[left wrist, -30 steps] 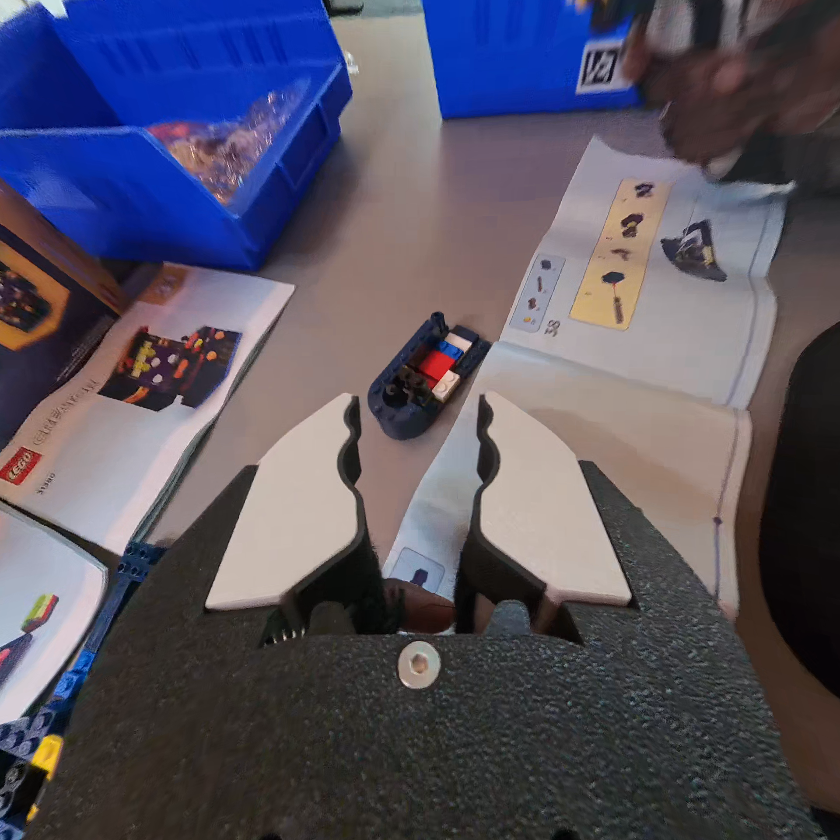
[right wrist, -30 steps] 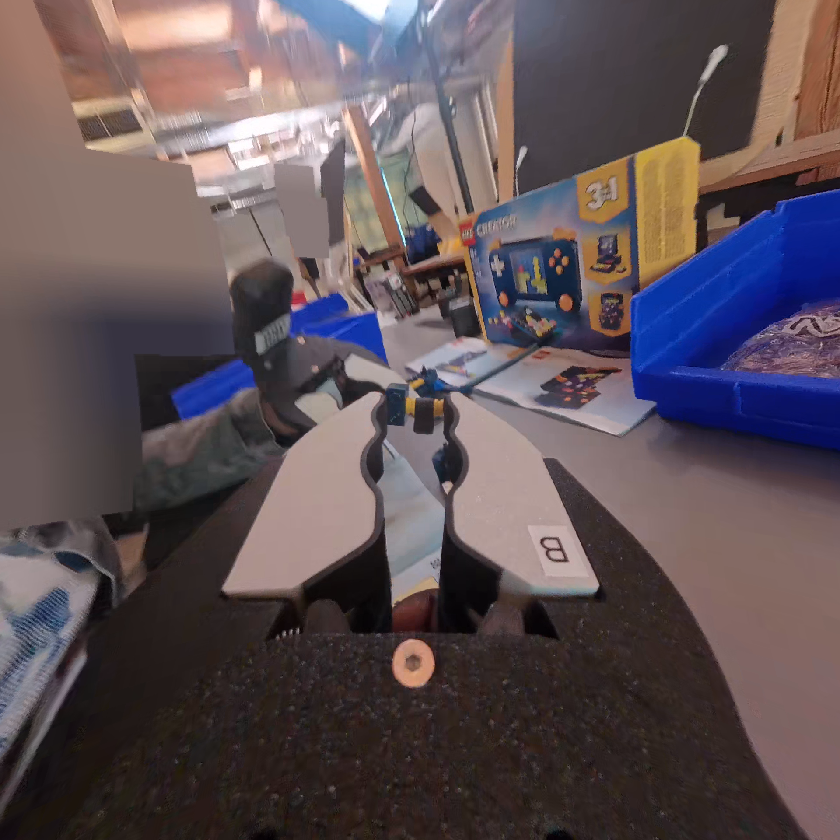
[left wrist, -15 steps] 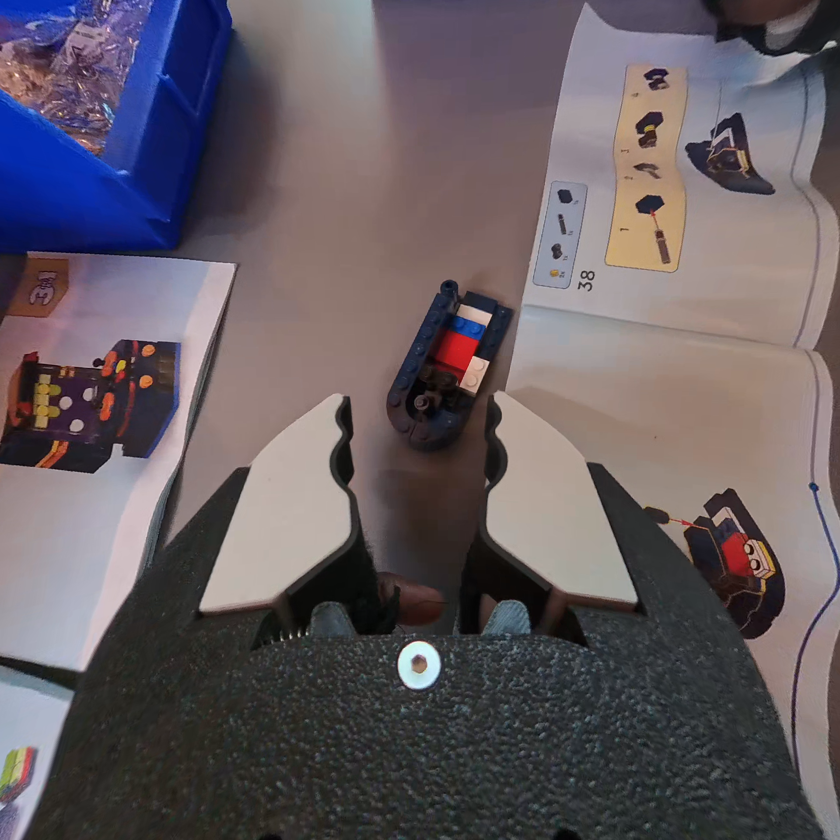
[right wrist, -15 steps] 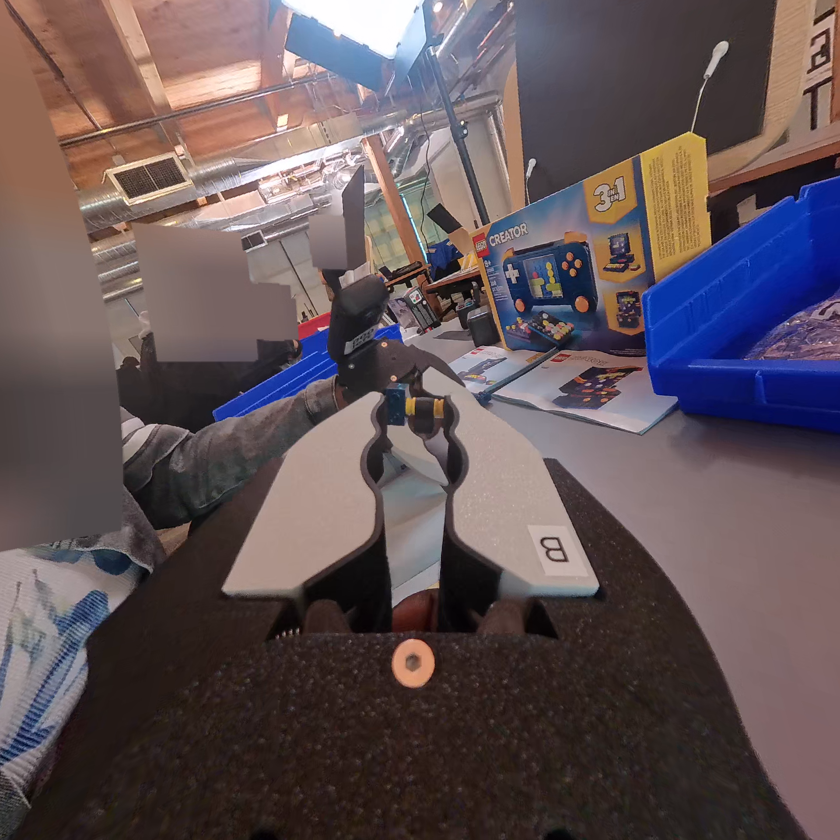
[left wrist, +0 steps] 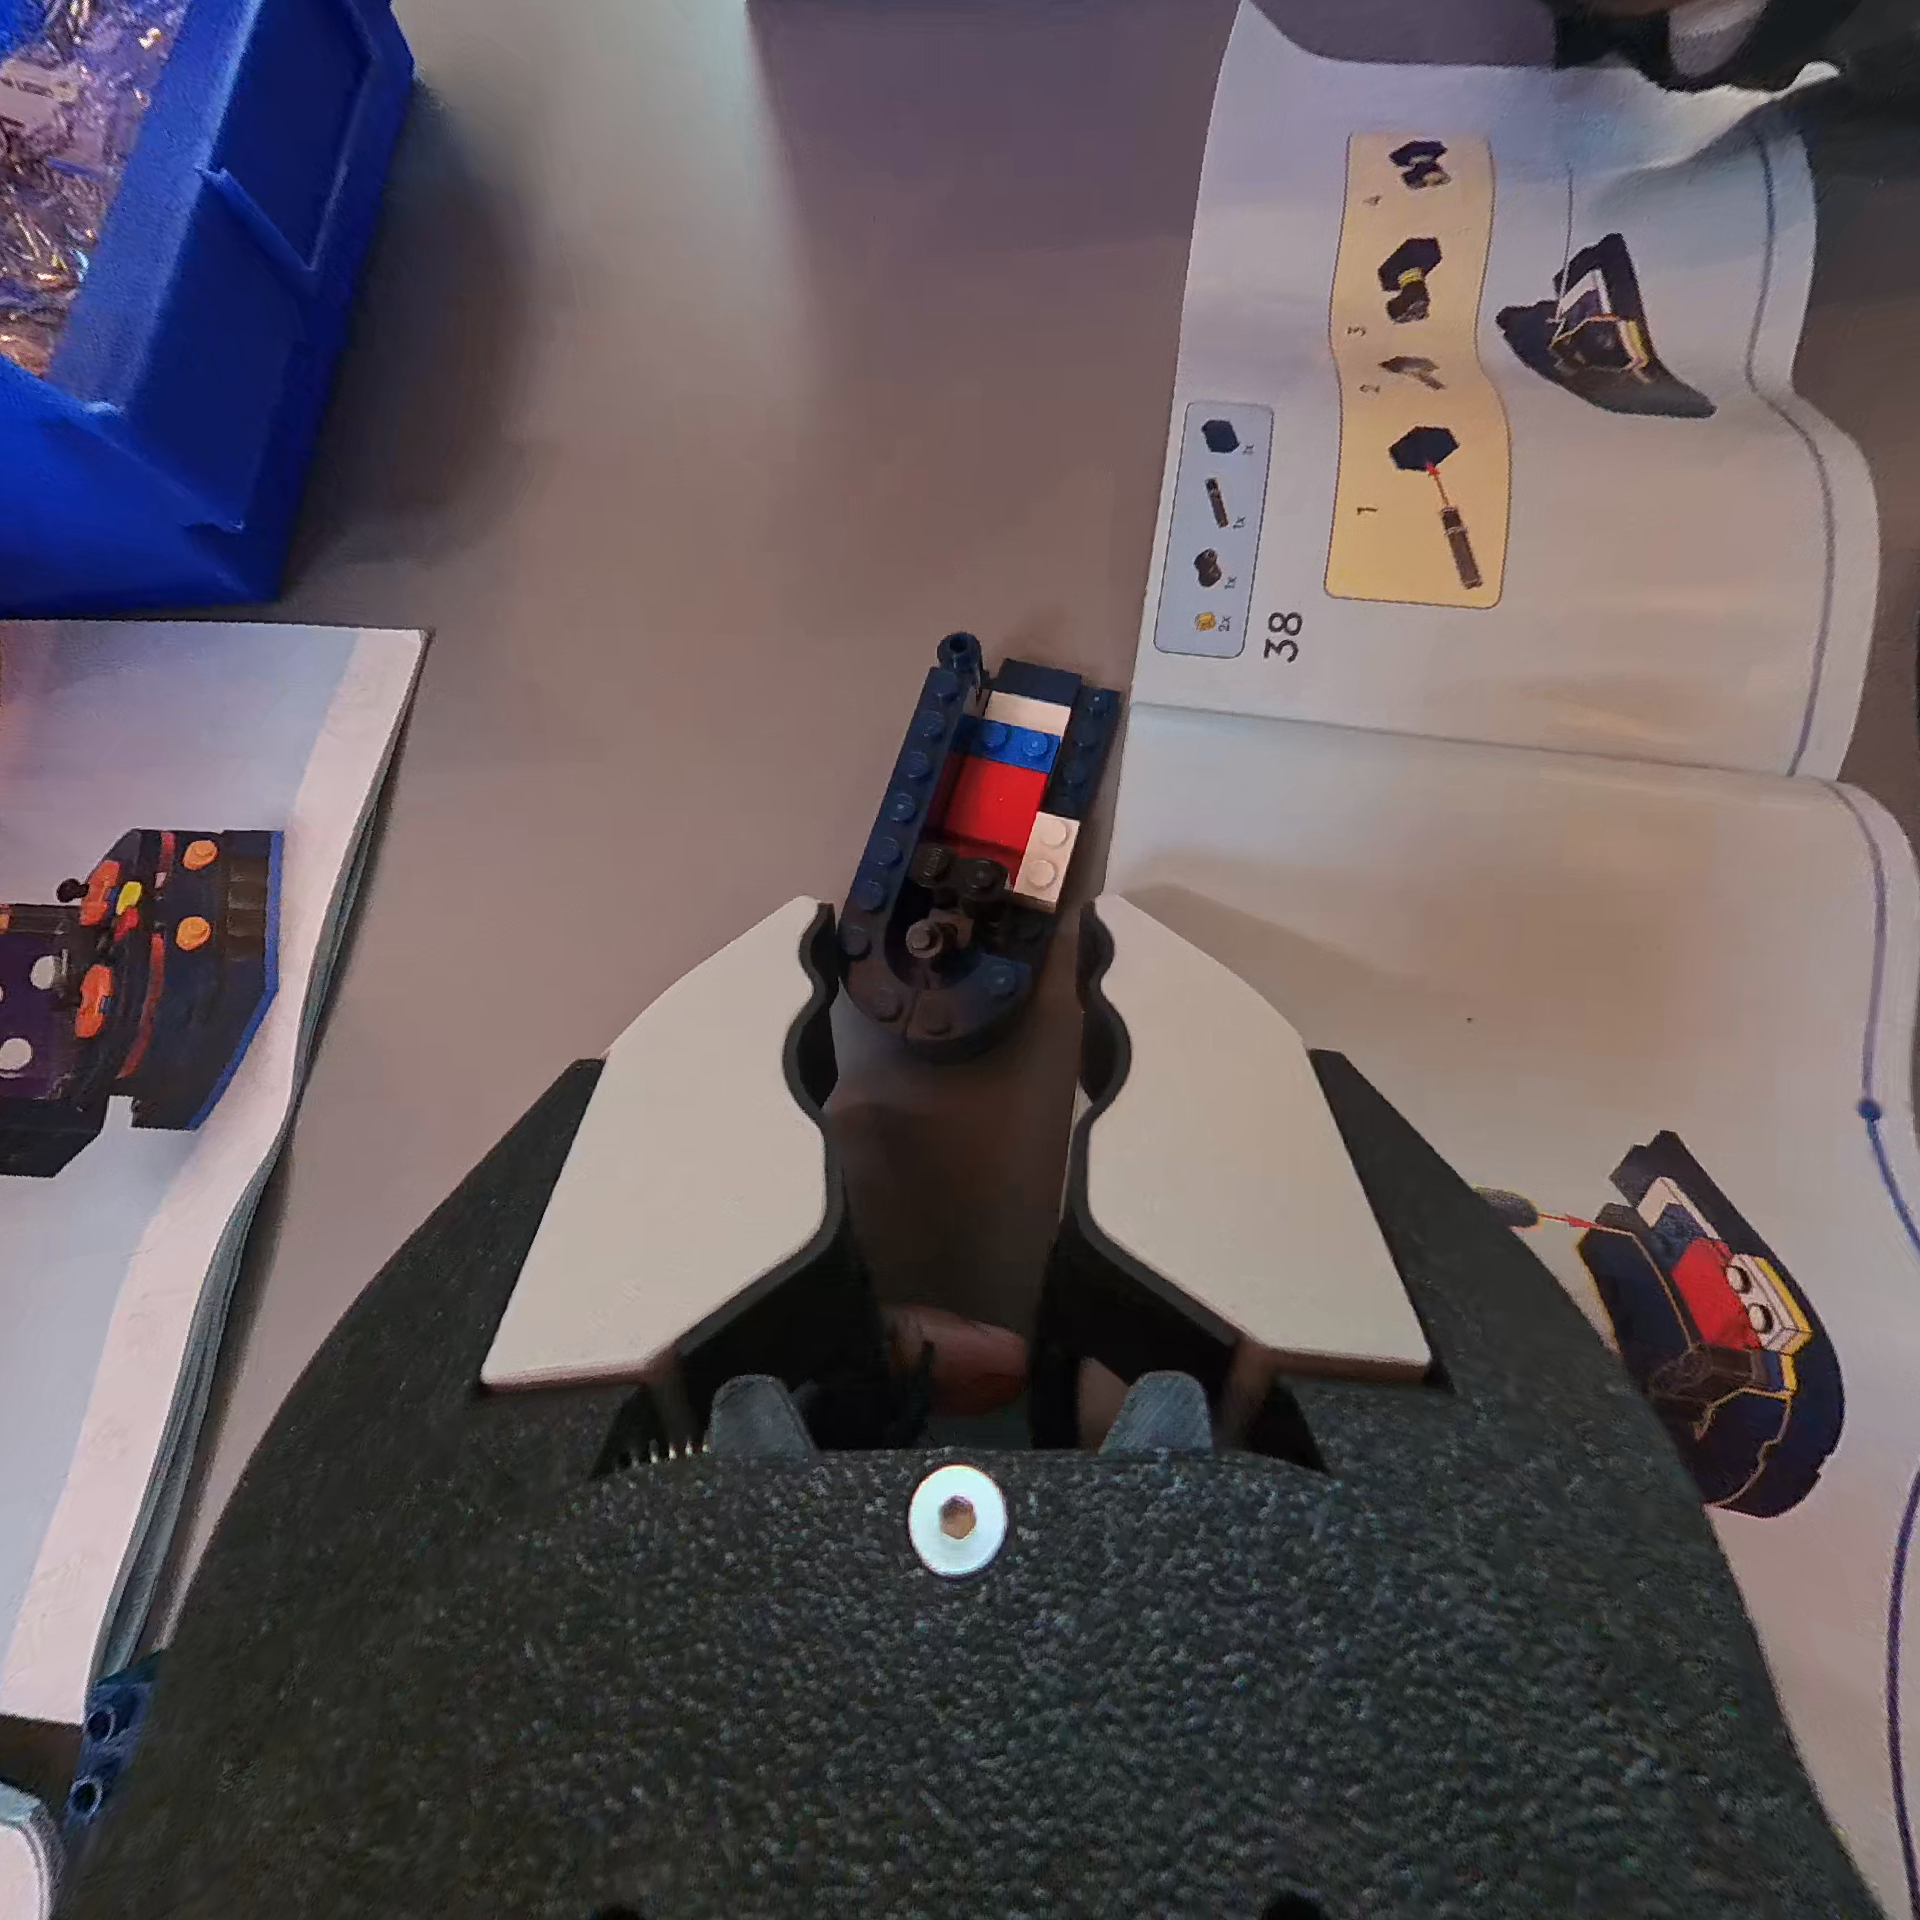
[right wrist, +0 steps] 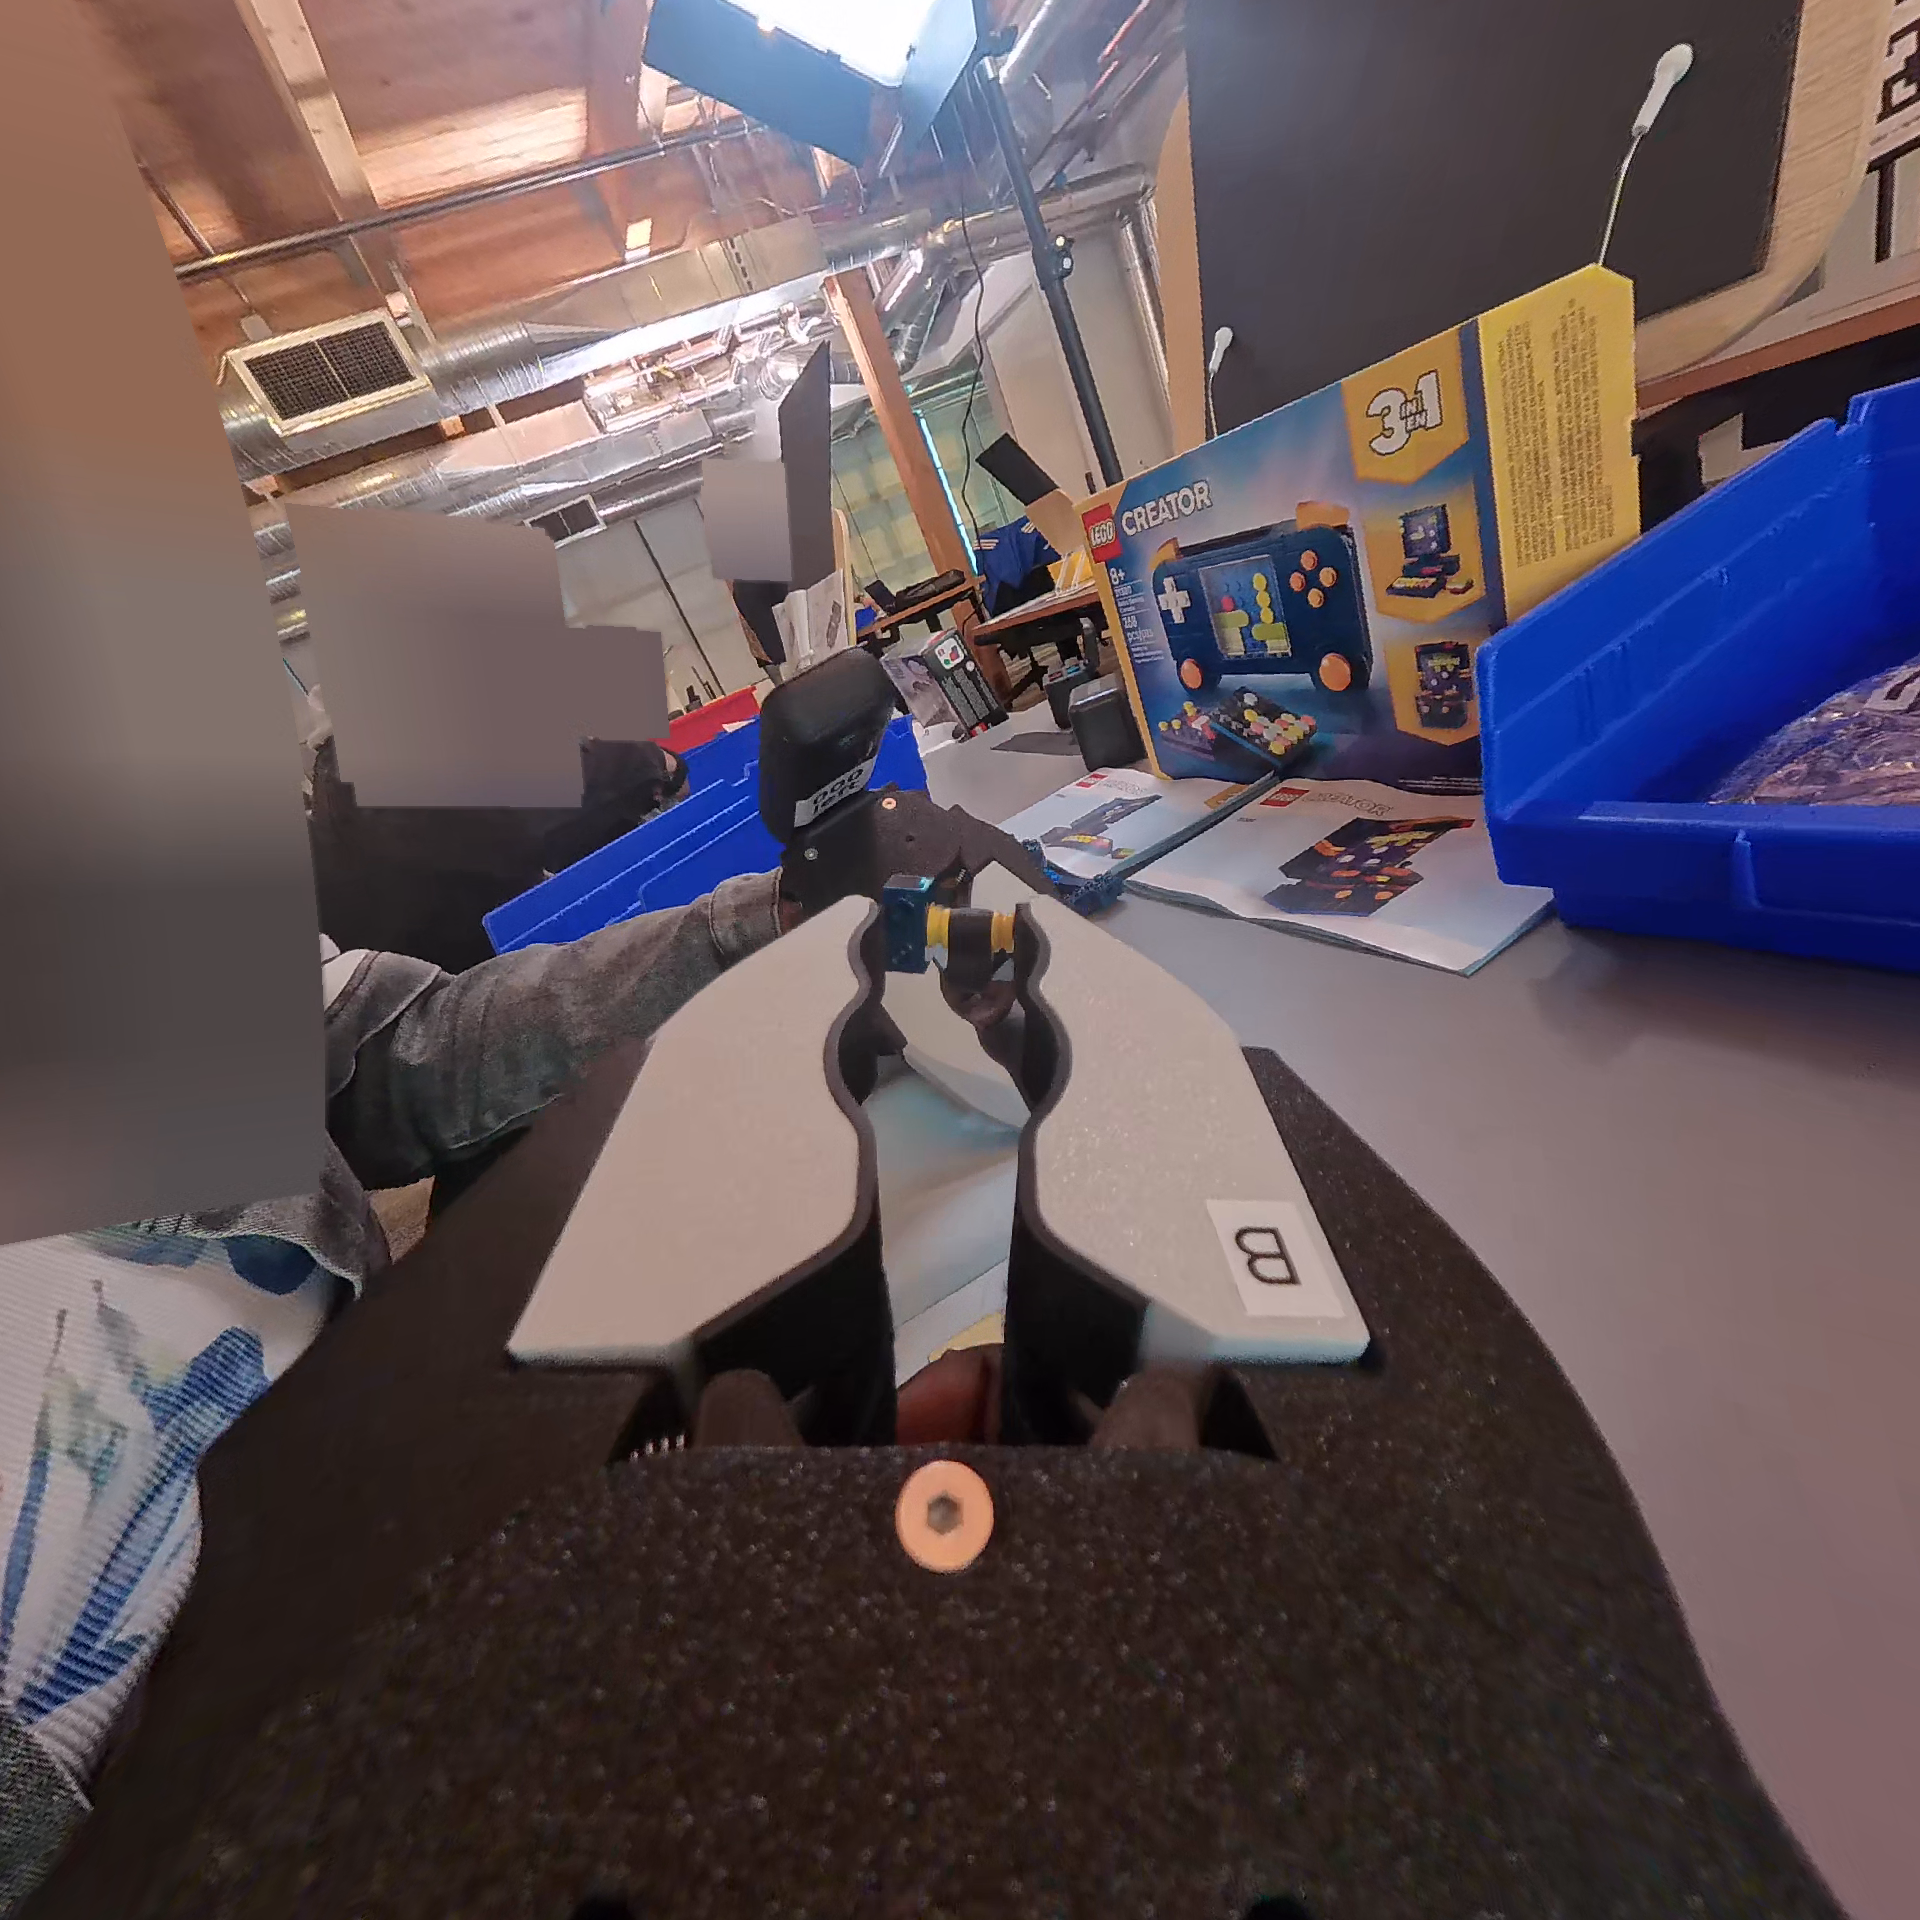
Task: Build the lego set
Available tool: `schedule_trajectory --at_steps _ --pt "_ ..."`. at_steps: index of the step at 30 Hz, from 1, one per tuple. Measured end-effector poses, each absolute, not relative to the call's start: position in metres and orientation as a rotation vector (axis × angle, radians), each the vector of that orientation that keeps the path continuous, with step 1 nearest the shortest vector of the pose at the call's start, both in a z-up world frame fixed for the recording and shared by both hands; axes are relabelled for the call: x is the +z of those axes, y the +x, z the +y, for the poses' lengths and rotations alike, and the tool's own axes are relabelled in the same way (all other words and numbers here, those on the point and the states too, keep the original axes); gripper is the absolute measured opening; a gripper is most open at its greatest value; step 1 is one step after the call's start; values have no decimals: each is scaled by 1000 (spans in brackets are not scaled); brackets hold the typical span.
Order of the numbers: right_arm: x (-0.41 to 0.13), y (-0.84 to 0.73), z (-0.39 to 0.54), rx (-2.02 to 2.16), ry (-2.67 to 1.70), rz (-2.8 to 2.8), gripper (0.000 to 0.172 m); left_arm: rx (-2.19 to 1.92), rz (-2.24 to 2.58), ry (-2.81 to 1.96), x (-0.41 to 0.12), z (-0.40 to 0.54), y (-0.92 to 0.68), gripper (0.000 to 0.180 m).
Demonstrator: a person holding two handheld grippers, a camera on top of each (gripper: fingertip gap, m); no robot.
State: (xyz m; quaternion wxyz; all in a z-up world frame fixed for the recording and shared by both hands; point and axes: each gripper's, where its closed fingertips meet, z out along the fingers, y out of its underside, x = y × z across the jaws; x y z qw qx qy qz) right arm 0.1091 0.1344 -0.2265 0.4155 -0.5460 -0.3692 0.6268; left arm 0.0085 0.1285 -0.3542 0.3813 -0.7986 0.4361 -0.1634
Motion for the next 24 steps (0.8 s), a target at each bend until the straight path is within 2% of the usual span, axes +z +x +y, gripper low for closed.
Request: schedule_trajectory --at_steps 8,17,24 --pt "-232 106 133 1530 -1388 -969 23 -419 1119 -2044 -356 128 9 42" --pt "-247 97 127 1446 -1425 -1102 23 -440 1103 -2037 -354 129 9 49" --pt "-280 67 111 987 -1380 -1712 23 -475 1103 -2035 -353 127 9 42"
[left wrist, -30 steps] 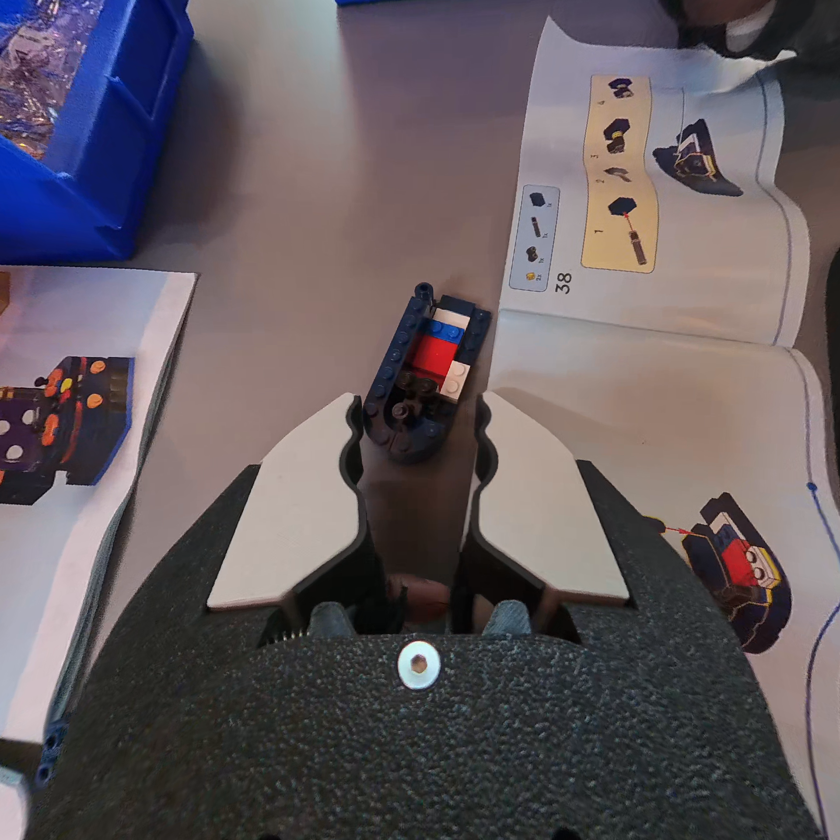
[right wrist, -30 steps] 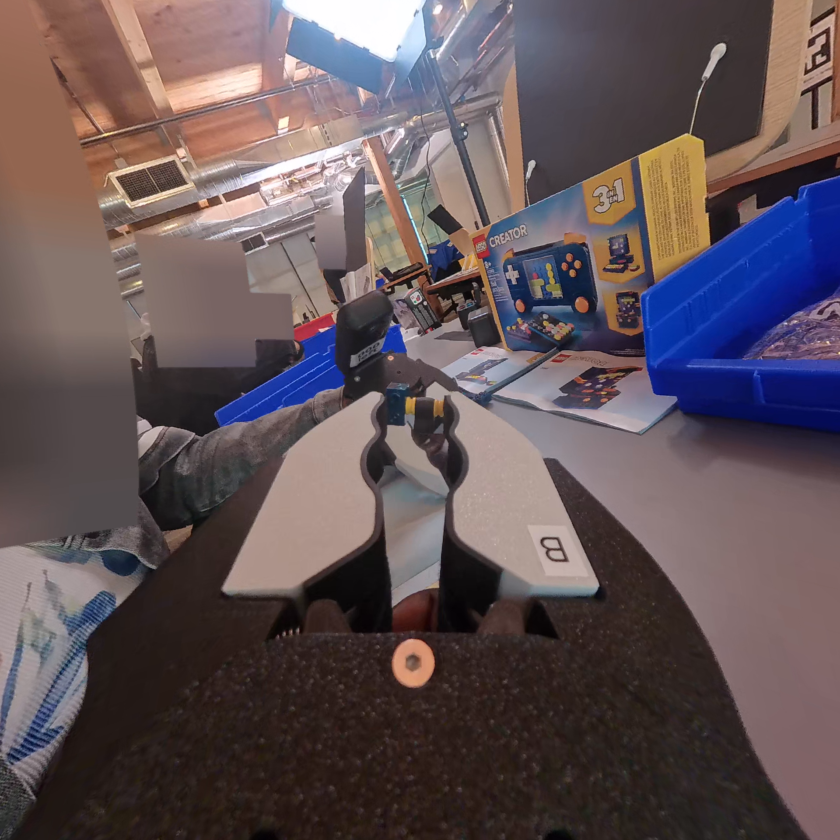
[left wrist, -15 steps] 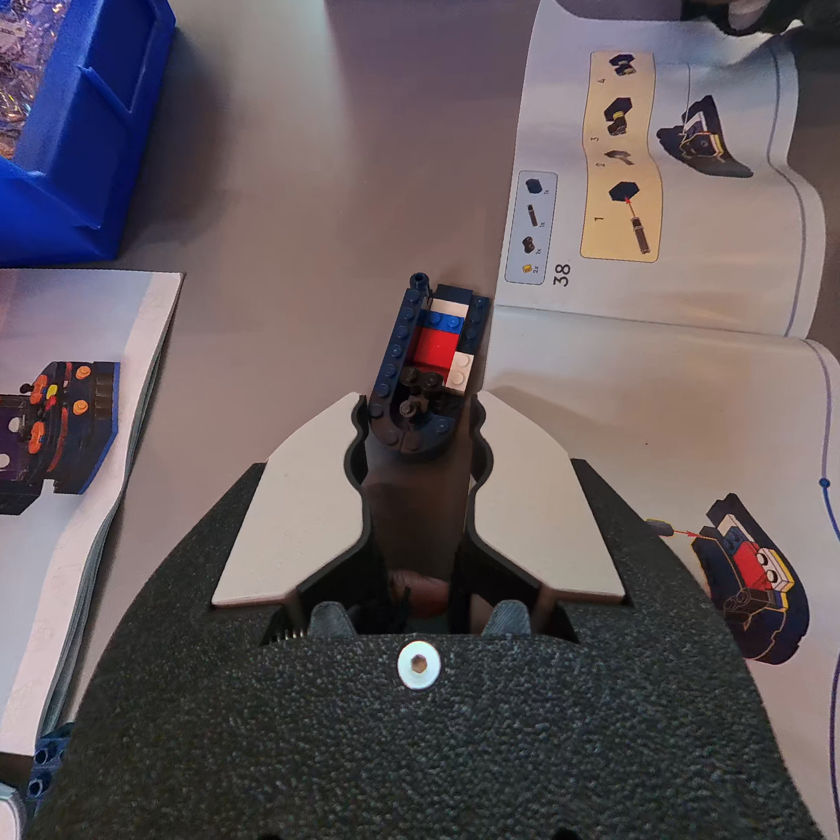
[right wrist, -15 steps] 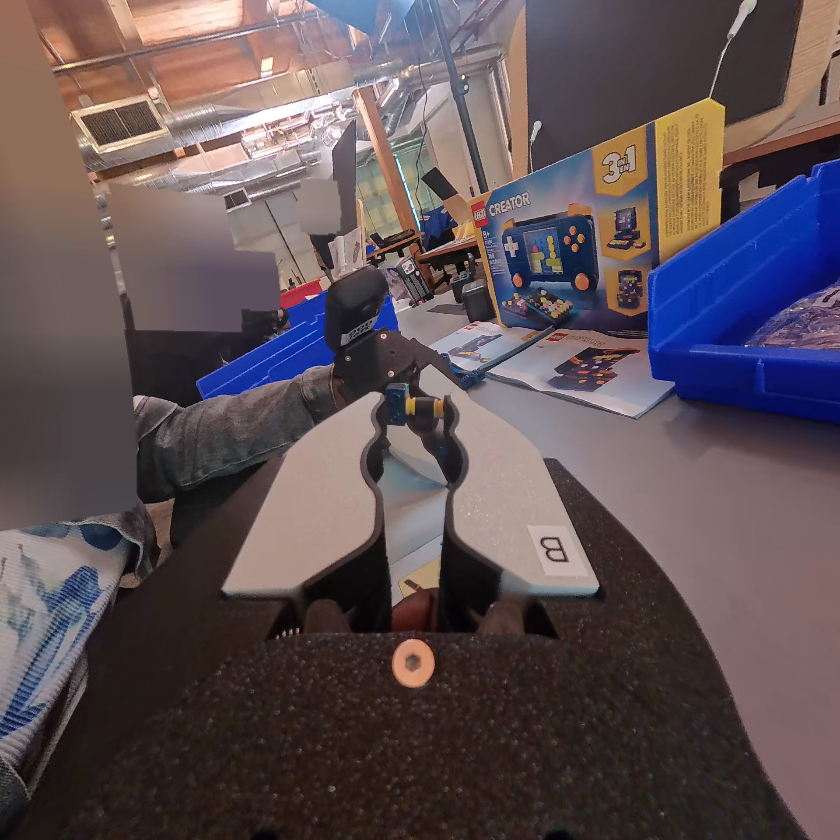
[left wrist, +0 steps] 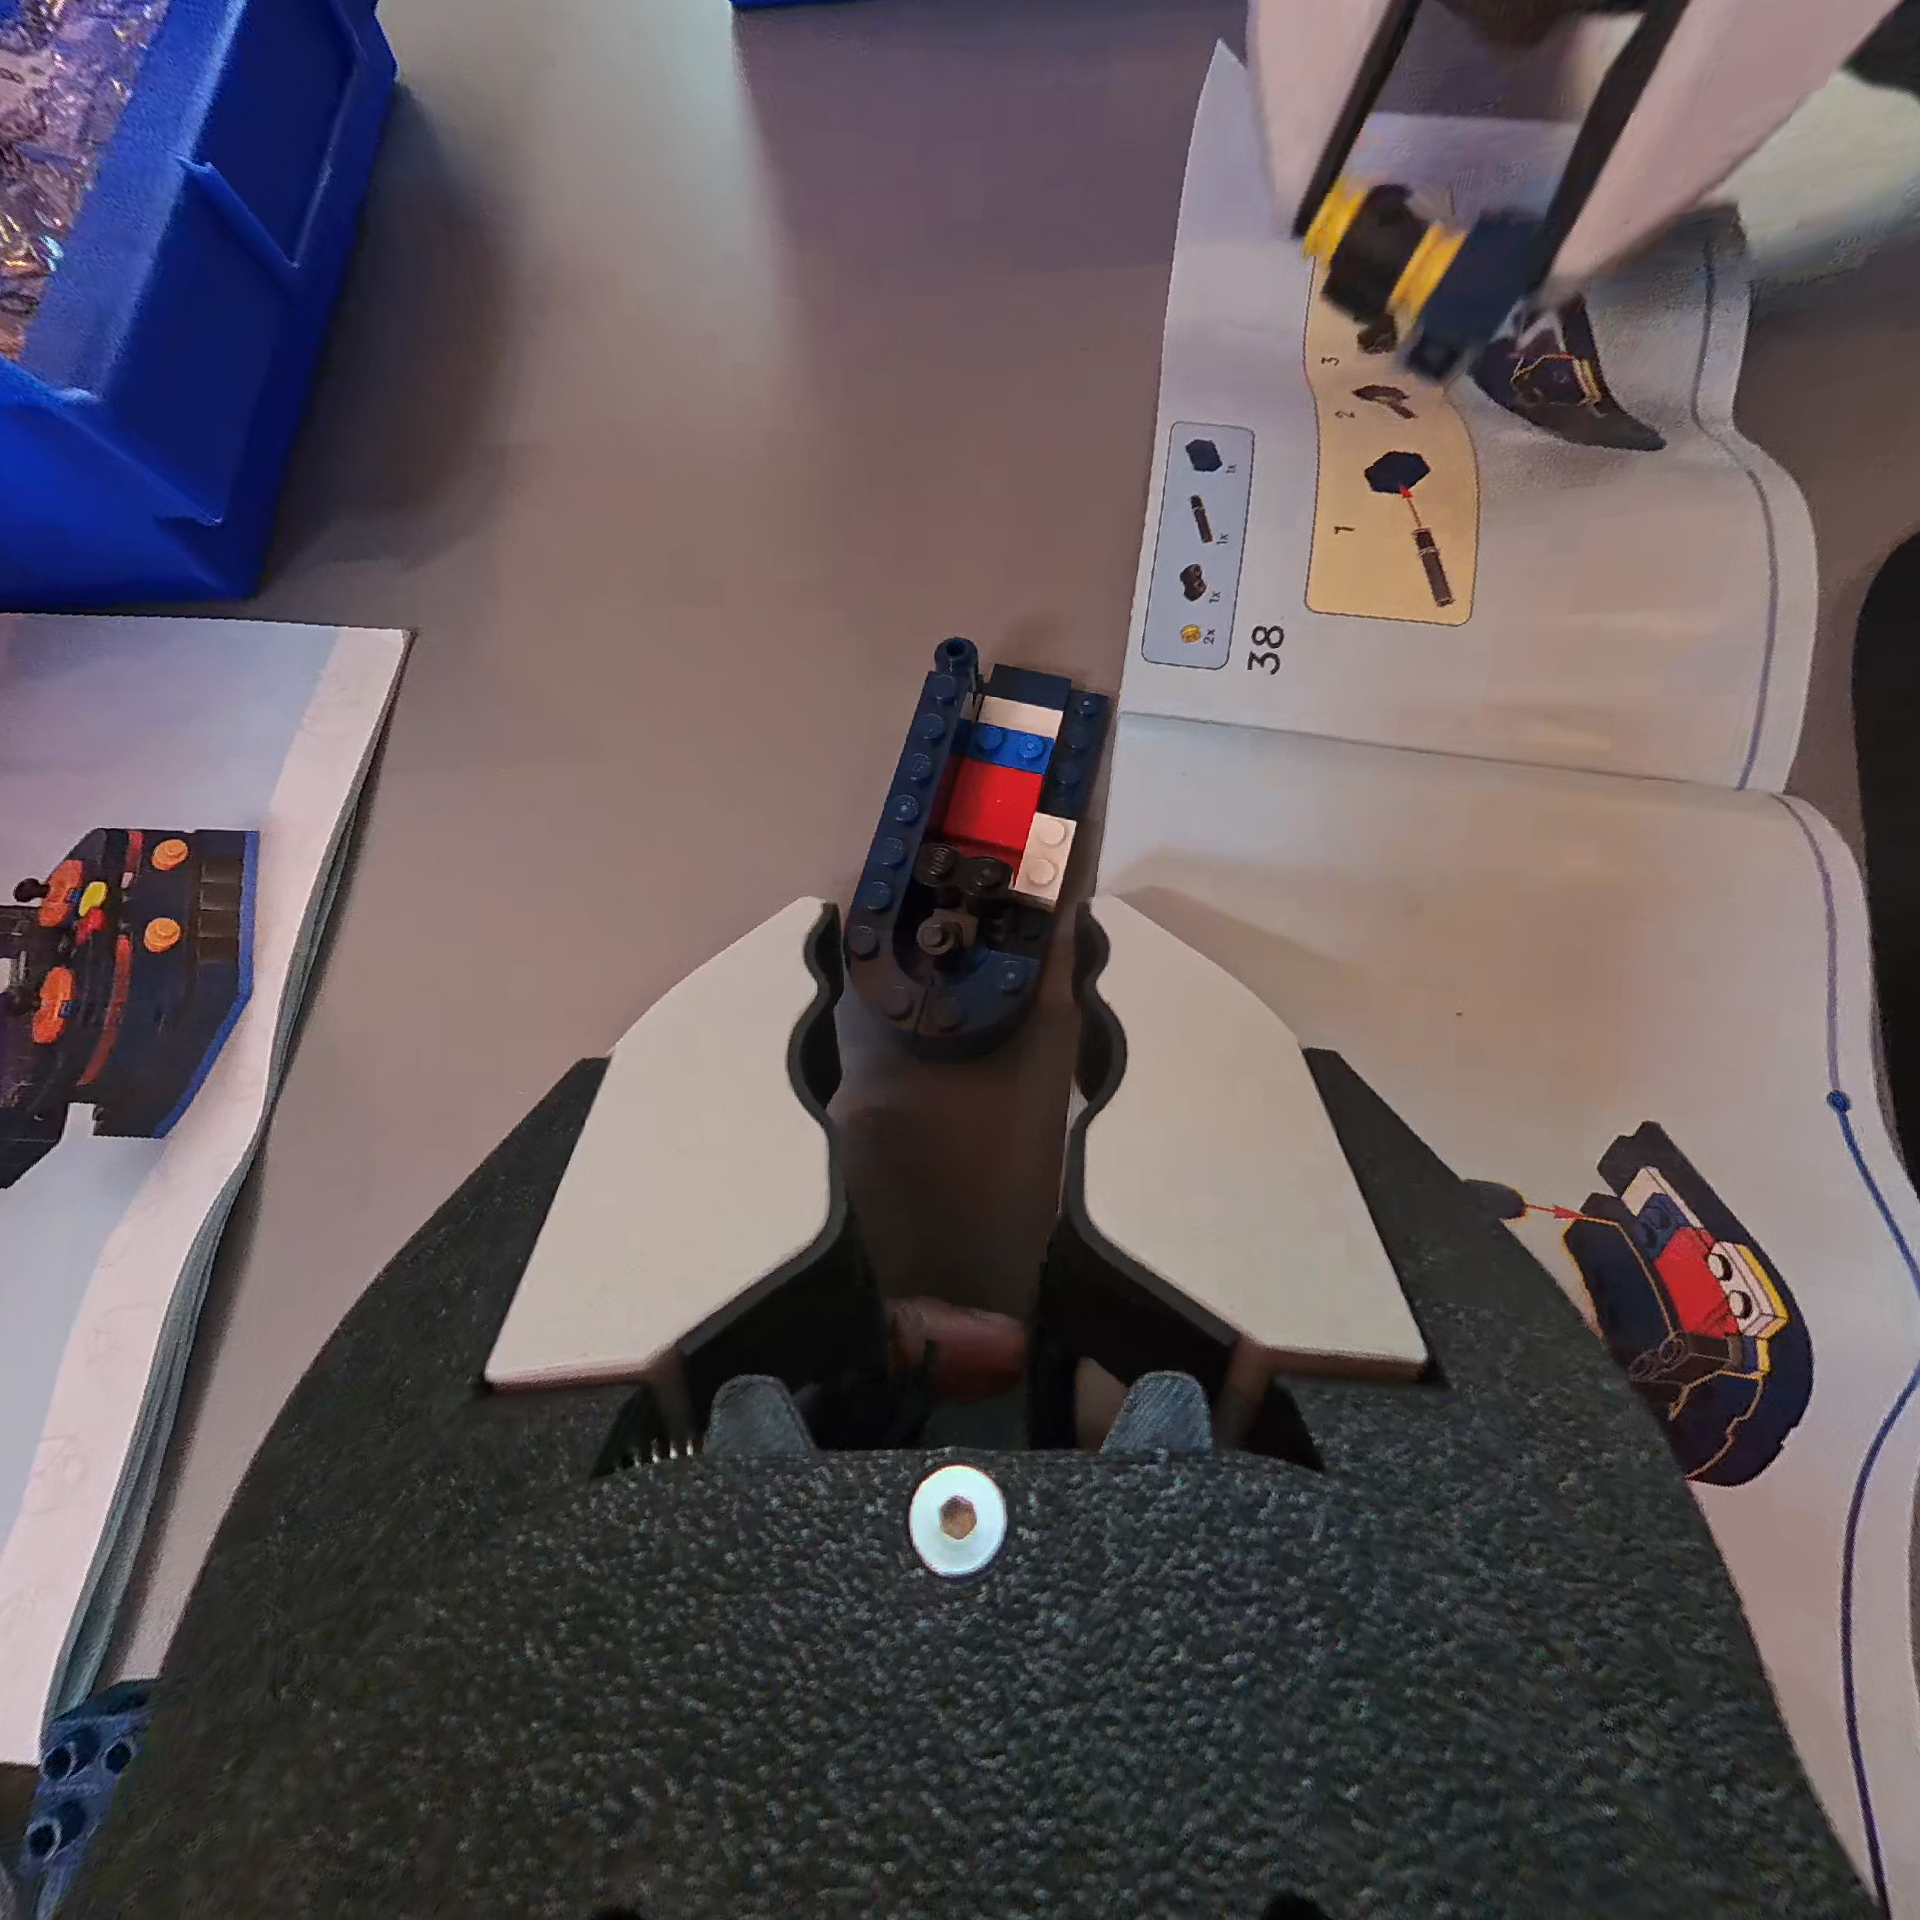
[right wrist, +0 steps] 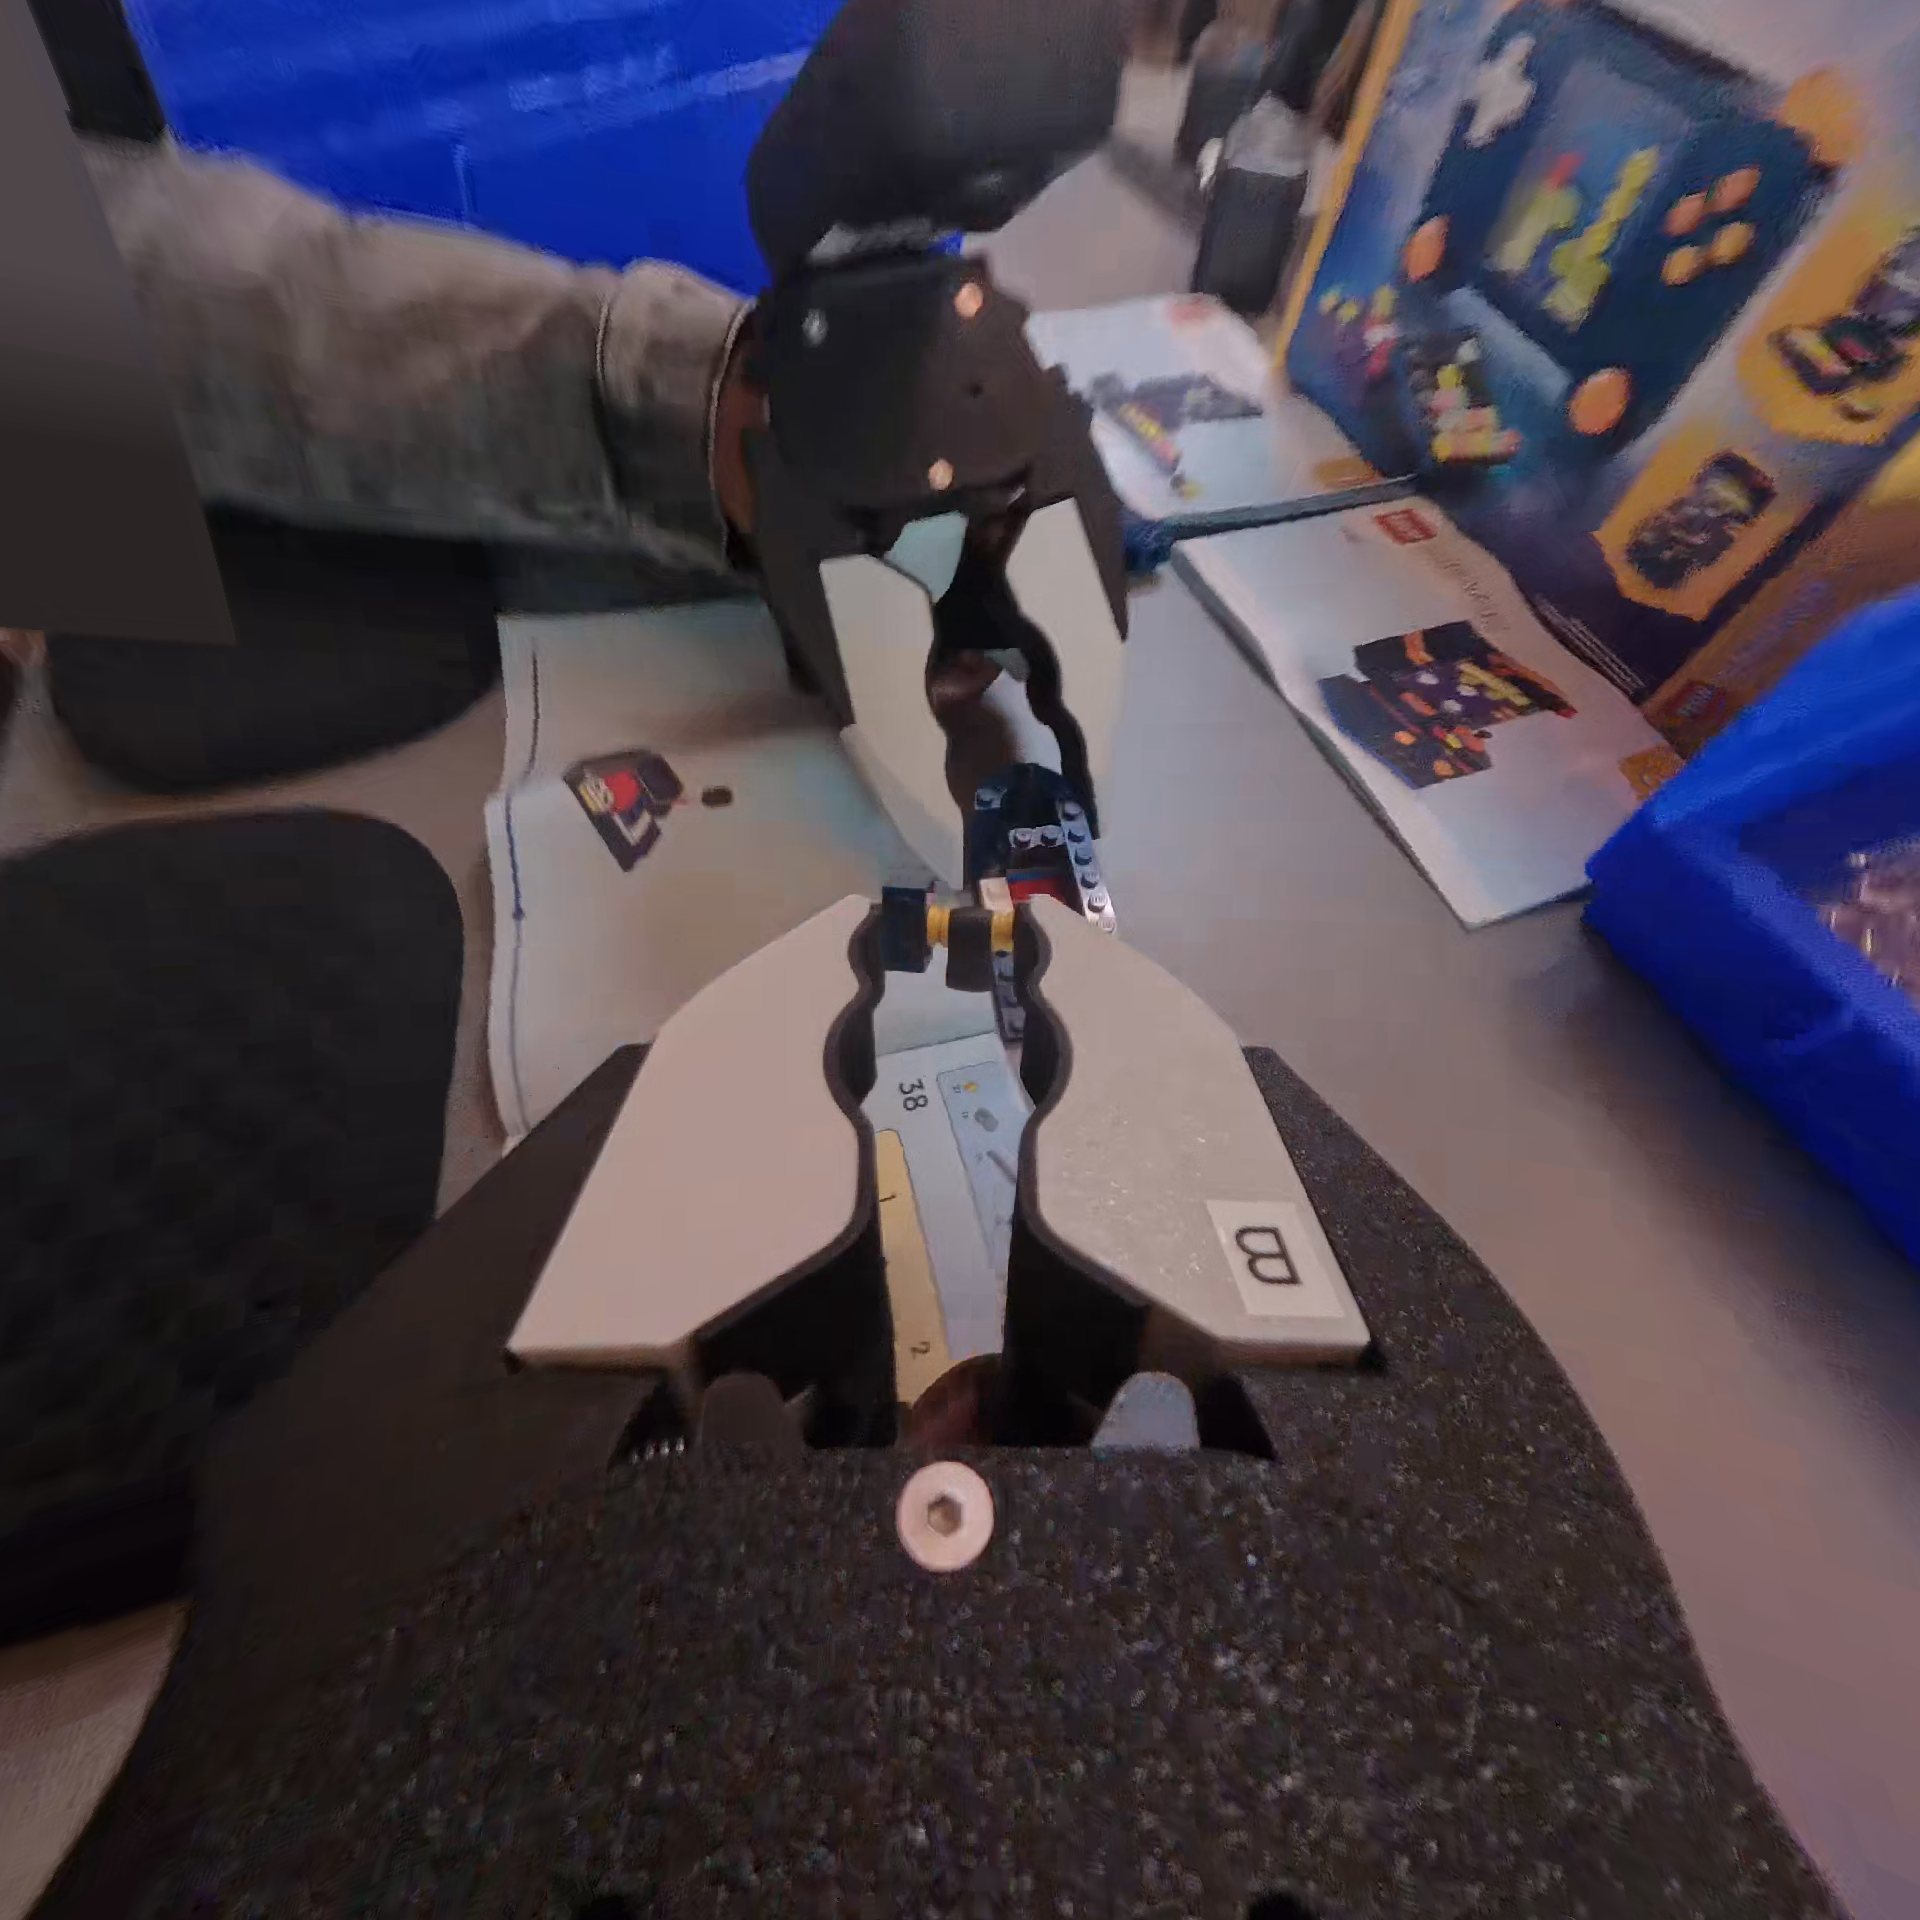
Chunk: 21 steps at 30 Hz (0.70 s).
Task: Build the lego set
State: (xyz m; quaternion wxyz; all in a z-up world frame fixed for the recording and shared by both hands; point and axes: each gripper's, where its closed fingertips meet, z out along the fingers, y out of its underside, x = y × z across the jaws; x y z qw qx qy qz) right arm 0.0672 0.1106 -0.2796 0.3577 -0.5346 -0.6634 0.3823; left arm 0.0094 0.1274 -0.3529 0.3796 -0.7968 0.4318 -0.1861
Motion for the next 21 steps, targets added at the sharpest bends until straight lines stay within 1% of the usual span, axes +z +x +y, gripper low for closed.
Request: schedule_trajectory --at_steps 4,8,14,21 --pt "-291 45 111 747 -1332 -2063 24 -477 1100 -2045 -354 128 9 40" --pt "-313 27 117 481 -1283 -2266 24 -465 1123 -2048 -356 126 10 40" --pt "-329 20 123 335 -1218 -2334 23 -471 1122 -2061 -358 127 10 37" --pt "-334 15 125 368 -1285 -2360 23 -478 1121 -2064 -358 127 10 36"
